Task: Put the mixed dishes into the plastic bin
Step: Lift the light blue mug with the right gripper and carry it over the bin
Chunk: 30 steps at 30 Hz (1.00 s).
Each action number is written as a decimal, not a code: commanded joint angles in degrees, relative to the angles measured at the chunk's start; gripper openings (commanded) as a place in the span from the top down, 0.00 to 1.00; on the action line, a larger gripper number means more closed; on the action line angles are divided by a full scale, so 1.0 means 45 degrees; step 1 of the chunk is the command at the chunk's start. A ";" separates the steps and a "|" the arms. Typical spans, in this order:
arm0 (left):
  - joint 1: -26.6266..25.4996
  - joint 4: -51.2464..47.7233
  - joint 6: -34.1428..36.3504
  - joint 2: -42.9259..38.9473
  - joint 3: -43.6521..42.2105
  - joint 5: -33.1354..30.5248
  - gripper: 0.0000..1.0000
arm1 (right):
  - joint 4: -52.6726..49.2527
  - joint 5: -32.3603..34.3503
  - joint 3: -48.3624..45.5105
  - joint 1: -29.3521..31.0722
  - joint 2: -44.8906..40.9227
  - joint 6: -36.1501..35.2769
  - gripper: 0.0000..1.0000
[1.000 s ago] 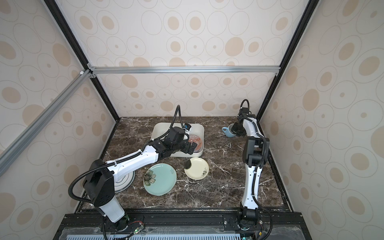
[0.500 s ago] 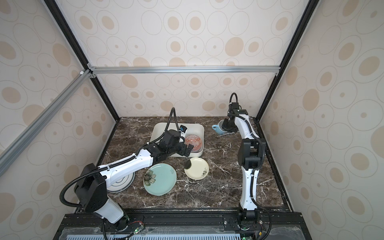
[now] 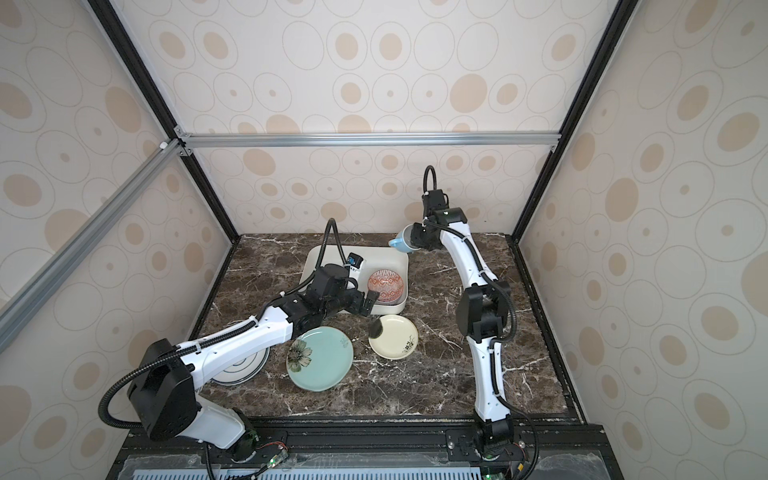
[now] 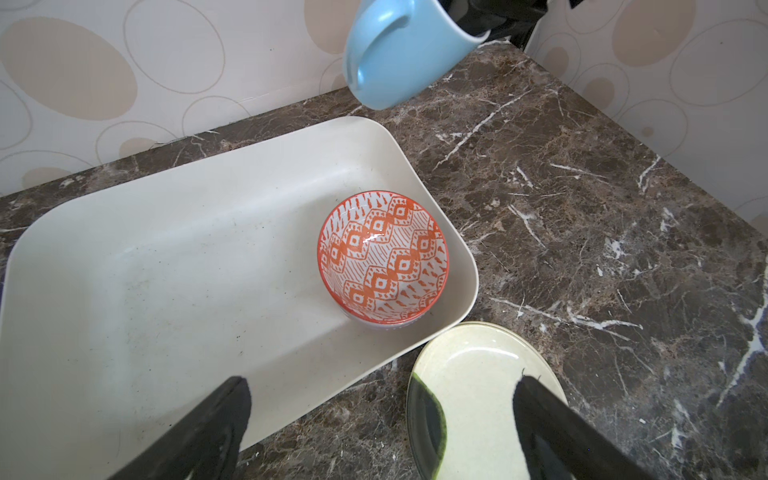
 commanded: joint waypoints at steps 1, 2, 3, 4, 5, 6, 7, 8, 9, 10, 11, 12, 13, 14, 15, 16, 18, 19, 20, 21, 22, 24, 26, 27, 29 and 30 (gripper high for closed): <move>0.0232 0.0320 -0.0113 -0.0479 -0.0232 -0.0052 0.01 | -0.0004 -0.0286 0.0877 0.0241 0.0674 -0.0112 0.97; 0.0278 0.0368 -0.0111 -0.0530 -0.0330 -0.0025 0.01 | 0.0042 -0.0293 0.1043 0.0300 0.0870 -0.0035 0.97; 0.0332 0.0407 -0.0122 -0.0598 -0.0409 -0.0004 0.01 | 0.0053 -0.0306 0.1177 0.0344 0.1035 0.0015 0.97; 0.0381 0.0426 -0.0125 -0.0625 -0.0476 0.0036 0.01 | 0.0039 -0.0313 0.1353 0.0387 0.1212 0.0035 0.97; 0.0433 0.0476 -0.0136 -0.0695 -0.0565 0.0075 0.01 | 0.0015 -0.0313 0.1512 0.0390 0.1414 0.0056 0.97; 0.0480 0.0514 -0.0129 -0.0730 -0.0638 0.0112 0.01 | -0.0030 -0.0286 0.1664 0.0390 0.1560 0.0059 0.97; 0.0524 0.0551 -0.0158 -0.0770 -0.0739 0.0118 0.01 | -0.0092 -0.0247 0.1788 0.0390 0.1722 0.0076 0.97; 0.0598 0.0583 -0.0163 -0.0821 -0.0808 0.0136 0.01 | -0.0110 -0.0202 0.1839 0.0390 0.1809 0.0100 0.97; 0.0652 0.0604 -0.0183 -0.0846 -0.0898 0.0144 0.01 | -0.0118 -0.0178 0.1845 0.0390 0.1907 0.0096 0.97; 0.0719 0.0612 -0.0213 -0.0901 -0.0965 0.0184 0.01 | -0.0113 -0.0157 0.1845 0.0390 0.1971 0.0115 0.97; 0.0773 0.0634 -0.0204 -0.0936 -0.1037 0.0212 0.01 | -0.0102 -0.0103 0.1845 0.0390 0.2046 0.0134 0.97; 0.0810 0.0672 -0.0219 -0.0986 -0.1097 0.0251 0.01 | -0.0093 -0.0046 0.1874 0.0390 0.2106 0.0137 0.97; 0.0861 0.0683 -0.0246 -0.1024 -0.1162 0.0300 0.01 | -0.0094 -0.0042 0.1912 0.0390 0.2179 0.0135 0.97; 0.0899 0.0718 -0.0249 -0.1052 -0.1215 0.0320 0.01 | -0.0120 -0.0054 0.1966 0.0394 0.2256 0.0135 0.98; 0.0932 0.0756 -0.0260 -0.1083 -0.1257 0.0347 0.01 | -0.0159 -0.0040 0.2076 0.0390 0.2370 0.0120 0.97; 0.0957 0.0754 -0.0285 -0.1102 -0.1302 0.0362 0.01 | -0.0258 -0.0035 0.2245 0.0741 0.2484 0.0087 0.97; 0.0989 0.0776 -0.0306 -0.1115 -0.1340 0.0402 0.01 | -0.0440 0.0064 0.2544 0.0835 0.2687 -0.0037 0.97; 0.1002 0.0805 -0.0316 -0.1116 -0.1380 0.0425 0.01 | -0.0496 0.0107 0.2633 0.0891 0.2753 -0.0072 0.97; 0.1003 0.0819 -0.0307 -0.1134 -0.1400 0.0446 0.01 | -0.0501 0.0135 0.2679 0.0942 0.2783 -0.0131 0.97; 0.1022 0.0819 -0.0336 -0.1132 -0.1418 0.0465 0.01 | -0.0529 0.0182 0.2703 0.0976 0.2793 -0.0191 0.97; 0.1042 0.0849 -0.0369 -0.1131 -0.1456 0.0500 0.01 | -0.0568 0.0279 0.2704 0.1030 0.2792 -0.0241 0.96; 0.1053 0.0888 -0.0395 -0.1137 -0.1480 0.0560 0.01 | -0.0598 0.0407 0.2719 0.1054 0.2776 -0.0349 0.95; 0.1042 0.0898 -0.0395 -0.1132 -0.1518 0.0593 0.01 | -0.0683 0.0514 0.2724 0.1054 0.2791 -0.0392 0.94; 0.1052 0.0899 -0.0432 -0.1125 -0.1523 0.0603 0.01 | -0.0716 0.0563 0.2724 0.1071 0.2802 -0.0426 0.94; 0.1066 0.0898 -0.0432 -0.1156 -0.1539 0.0627 0.01 | -0.0791 0.0576 0.2724 0.1069 0.2834 -0.0465 0.94; 0.1076 0.0898 -0.0453 -0.1167 -0.1558 0.0627 0.01 | -0.0828 0.0604 0.2714 0.1077 0.2834 -0.0465 0.93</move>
